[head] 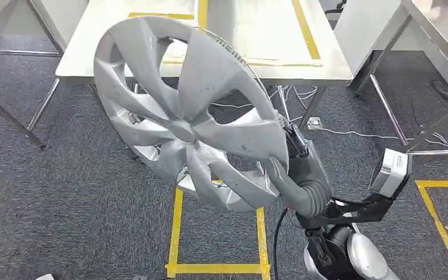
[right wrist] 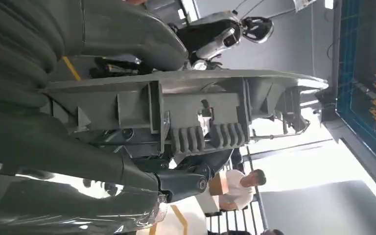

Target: Take the parts from the cabinet and place them on the table.

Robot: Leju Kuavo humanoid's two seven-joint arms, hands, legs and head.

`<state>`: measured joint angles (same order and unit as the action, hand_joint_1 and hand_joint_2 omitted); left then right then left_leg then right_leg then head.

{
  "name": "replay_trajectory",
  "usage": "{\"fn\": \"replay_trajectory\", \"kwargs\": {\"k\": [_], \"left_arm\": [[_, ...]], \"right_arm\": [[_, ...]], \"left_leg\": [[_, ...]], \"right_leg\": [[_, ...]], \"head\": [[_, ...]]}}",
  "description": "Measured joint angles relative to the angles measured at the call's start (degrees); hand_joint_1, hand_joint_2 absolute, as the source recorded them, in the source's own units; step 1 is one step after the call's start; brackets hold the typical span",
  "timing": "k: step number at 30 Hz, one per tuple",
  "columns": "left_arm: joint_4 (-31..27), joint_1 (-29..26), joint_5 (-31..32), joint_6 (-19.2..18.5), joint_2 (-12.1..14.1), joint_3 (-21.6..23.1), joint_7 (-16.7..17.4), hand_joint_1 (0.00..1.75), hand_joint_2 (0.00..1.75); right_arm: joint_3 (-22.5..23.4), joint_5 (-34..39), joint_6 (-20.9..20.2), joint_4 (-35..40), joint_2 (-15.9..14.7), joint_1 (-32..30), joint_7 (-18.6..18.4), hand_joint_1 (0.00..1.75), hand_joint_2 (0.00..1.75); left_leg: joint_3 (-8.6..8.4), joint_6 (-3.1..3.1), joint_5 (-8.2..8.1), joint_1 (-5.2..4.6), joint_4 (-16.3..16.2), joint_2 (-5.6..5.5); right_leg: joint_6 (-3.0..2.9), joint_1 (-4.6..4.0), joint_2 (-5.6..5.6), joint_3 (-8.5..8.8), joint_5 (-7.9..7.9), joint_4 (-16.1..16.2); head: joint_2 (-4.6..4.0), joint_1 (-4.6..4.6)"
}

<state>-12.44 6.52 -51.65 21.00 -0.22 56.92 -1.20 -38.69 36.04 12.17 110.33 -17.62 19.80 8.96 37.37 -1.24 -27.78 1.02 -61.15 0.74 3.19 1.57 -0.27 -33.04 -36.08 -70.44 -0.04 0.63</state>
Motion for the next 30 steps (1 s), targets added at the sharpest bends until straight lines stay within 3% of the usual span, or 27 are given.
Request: {"fn": "replay_trajectory", "kwargs": {"k": [1, 2, 3, 4, 5, 6, 7, 8, 11, 13, 14, 16, 17, 18, 19, 21, 22, 23, 24, 25, 28, 29, 30], "left_arm": [[0.0, -0.05, -0.02, 0.0, 0.0, 0.0, 0.0, 0.0, 0.0], [0.0, -0.05, -0.02, 0.0, 0.0, 0.0, 0.0, 0.0, 0.0], [0.02, -0.05, -0.02, 0.0, 0.0, 0.02, 0.02, 0.0, 0.0], [0.04, -0.05, -0.02, 0.02, 0.0, 0.02, 0.02, 0.0, 0.0], [0.04, 0.0, -0.02, 0.02, 0.0, 0.02, 0.0, 0.0, 0.0], [0.02, 0.06, 0.0, 0.02, -0.04, 0.02, 0.0, 0.0, 0.0], [0.0, -0.04, 0.0, 0.0, -0.35, 0.0, 0.0, 0.0, 0.0], [0.02, 0.08, -0.04, 0.02, -0.5, -0.02, 0.0, 0.0, 0.0], [-0.02, 0.03, 0.0, -0.04, -0.7, 0.0, 0.02, 0.0, 0.0], [0.0, 0.16, 0.29, -0.04, -0.63, 0.0, 0.22, 0.0, 0.0], [0.0, 0.28, 0.44, -0.07, -0.61, 0.0, 0.55, 0.0, 0.0], [0.0, 0.33, 0.68, -0.04, -0.28, -0.02, 0.98, 0.0, 0.0], [0.0, 0.3, 0.7, -0.02, 0.0, -0.02, 1.12, 0.0, 0.0], [0.02, 0.15, 0.77, -0.02, 0.22, 0.0, 1.2, 0.0, 0.0], [0.04, 0.1, 0.79, -0.07, 0.48, 0.0, 1.2, 0.0, 0.0], [0.04, 0.13, 0.83, -0.07, 0.96, 0.0, 1.2, 0.0, 0.0], [0.04, 0.04, 0.85, -0.09, 1.01, 0.0, 1.2, 0.0, 0.0], [0.04, 0.1, 0.85, -0.09, 0.81, 0.0, 1.25, 0.0, 0.0], [0.04, 0.23, 0.87, -0.04, 1.14, -0.02, 1.33, 0.0, 0.0], [0.07, 0.11, 0.92, 0.02, 1.18, -0.02, 1.47, 0.0, 0.0], [0.13, 0.04, 0.98, 0.09, 1.35, 0.0, 2.07, 0.0, 0.0], [0.13, 0.12, 1.05, 0.07, 1.46, 0.0, 2.14, 0.0, 0.0], [0.15, 0.21, 1.14, -0.04, 1.53, 0.0, 2.21, 0.0, 0.0]], "right_arm": [[0.0, 0.0, 0.02, -0.02, -0.02, -0.08, 0.0, 1.75, 1.75], [0.0, -0.02, 0.02, -0.04, -0.02, -0.23, 0.0, 1.75, 1.75], [0.0, -0.02, 0.02, -0.11, -0.04, -0.35, 0.0, 1.75, 1.75], [0.02, 0.0, 0.04, -0.11, -0.04, -0.44, 0.0, 1.75, 1.75], [0.02, -0.02, 0.04, -0.11, -0.04, -0.45, 0.0, 1.75, 1.75], [0.07, 0.0, 0.04, -0.09, -0.04, -0.44, 0.02, 1.75, 1.75], [0.11, -0.02, 0.02, -0.09, -0.11, -0.47, 0.09, 1.75, 1.75], [0.17, 0.04, 0.04, -0.11, -0.17, -0.63, 0.22, 1.75, 1.75], [0.35, 0.02, 0.02, 0.02, -0.26, -0.65, 0.31, 1.75, 1.75], [0.59, -0.04, 0.07, 0.07, -0.31, -0.84, 0.51, 1.75, 1.75], [0.66, -0.04, 0.11, 0.07, -0.28, -0.84, 0.85, 1.75, 1.75], [0.83, -0.07, 0.24, 0.07, -0.24, -1.1, 1.16, 1.75, 1.75], [1.01, -0.07, 0.35, 0.07, -0.26, -1.5, 1.29, 1.75, 1.75], [1.14, -0.07, 0.48, 0.07, -0.26, -1.97, 1.38, 1.75, 1.75], [1.16, -0.07, 0.57, 0.04, -0.28, -2.38, 1.38, 1.75, 1.75], [1.27, -0.07, 0.7, 0.07, -0.35, -2.82, 1.38, 1.75, 1.75], [1.4, -0.07, 0.7, 0.07, -0.35, -2.86, 1.4, 1.75, 1.75], [1.49, -0.07, 0.72, 0.04, -0.39, -2.84, 1.53, 1.75, 1.75], [1.55, -0.07, 0.74, 0.18, -0.39, -2.86, 1.66, 1.75, 1.75], [1.55, -0.07, 0.79, 0.24, -0.42, -3.1, 1.68, 1.75, 1.75], [2.29, -0.2, 0.96, 0.59, -0.55, -3.62, 1.9, 1.75, 1.75], [2.64, -0.3, 1.09, 0.85, -0.61, -3.66, 2.1, 1.75, 1.75], [3.04, -0.44, 1.33, 1.12, -0.63, -3.8, 2.54, 1.75, 1.75]], "left_leg": [[-0.7, -0.13, -0.64, -0.2, 0.0, -0.01], [-1.43, -0.29, -1.25, -0.44, 0.0, -0.1], [-2.23, -0.39, -1.82, -0.62, 0.01, -0.22], [-3.19, -0.45, -2.44, -0.91, 0.05, -0.43], [-4.03, -0.55, -2.96, -1.19, 0.1, -0.56], [-4.81, -0.62, -3.5, -1.5, 0.16, -0.67], [-4.96, -0.7, -3.9, -1.22, 0.32, -0.67], [-5.34, -0.41, -4.06, -1.37, 0.5, -0.96], [-6.05, 0.74, -3.58, -0.79, 0.87, -0.86], [-6.34, 1.13, -4.61, -1.14, 0.2, -0.99], [-5.0, 1.25, -6.02, -1.01, -2.41, -1.04], [-0.13, 1.86, -8.93, -0.5, -9.82, -1.08], [2.06, 2.2, -9.53, -0.22, -12.49, -1.06], [3.33, 2.48, -8.69, 0.1, -13.04, -0.99], [3.27, 3.09, -6.09, 0.49, -11.02, -0.88], [0.55, 4.28, 0.99, 1.3, -2.59, -0.52], [-0.29, 5.23, 1.51, 1.38, -0.89, -0.55], [0.39, 5.1, -0.35, 0.92, -0.47, -0.3], [0.28, 2.87, -0.44, 0.94, -0.64, 0.03], [0.45, 2.19, -0.22, 0.87, -0.71, -0.08], [-0.32, 1.37, -0.61, 1.01, -0.58, -0.34], [-0.69, 1.16, -0.78, 0.99, -0.5, -0.35], [-0.93, 0.85, -1.0, 0.89, -0.48, -0.34]], "right_leg": [[-0.07, -0.08, 0.0, -2.65, -2.55, -3.26], [-0.35, -0.22, 0.0, -4.44, -4.0, -4.72], [-0.7, -0.41, 0.01, -5.22, -3.82, -4.28], [-1.29, -0.74, 0.04, -5.19, -1.71, -2.12], [-2.22, -1.17, 0.12, -4.7, 1.85, 1.3], [-3.42, -1.84, 0.25, -4.03, 6.42, 5.76], [-4.98, -2.78, 0.3, -3.76, 9.59, 8.65], [-5.44, -2.75, 0.32, -3.83, 8.61, 8.68], [-5.7, -3.21, 0.29, -2.04, 8.73, 11.51], [-5.23, -2.46, 0.01, 0.77, 9.43, 14.24], [-5.29, -2.17, -0.04, 1.44, 9.41, 14.67], [-5.1, -1.83, -0.07, 1.89, 8.89, 14.71], [-4.86, -1.64, -0.05, 2.11, 8.55, 14.64], [-4.58, -1.36, 0.01, 2.42, 8.17, 14.5], [-4.13, -1.01, 0.09, 2.83, 7.63, 14.26], [-3.02, -0.15, 0.23, 3.73, 6.21, 13.29], [-2.38, -0.08, 0.3, 3.7, 5.46, 12.84], [-1.86, -0.09, 0.45, 3.6, 5.17, 12.14], [-1.48, -0.44, 0.63, 2.68, 4.86, 11.76], [-1.27, -0.41, 0.5, 2.79, 4.64, 11.64], [-0.79, -0.18, 0.37, 2.86, 3.6, 10.53], [-0.69, -0.21, 0.36, 1.6, 2.29, 7.58], [-0.6, -0.26, 0.37, -0.82, 0.42, 3.12]], "head": [[0.0, 0.04], [0.0, 0.11], [0.0, 0.18], [0.0, 0.22], [0.0, 0.31], [0.0, 0.33], [0.0, 0.29], [0.0, -0.44], [0.0, 0.09], [0.0, 0.2], [0.0, -0.06], [0.0, -0.24], [0.0, -0.28], [0.0, -0.31], [0.0, -0.35], [0.0, -0.46], [0.0, -0.5], [0.0, -1.27], [0.0, -1.4], [0.0, -0.58], [0.0, 0.0], [0.0, 0.17], [0.0, 0.31]]}}
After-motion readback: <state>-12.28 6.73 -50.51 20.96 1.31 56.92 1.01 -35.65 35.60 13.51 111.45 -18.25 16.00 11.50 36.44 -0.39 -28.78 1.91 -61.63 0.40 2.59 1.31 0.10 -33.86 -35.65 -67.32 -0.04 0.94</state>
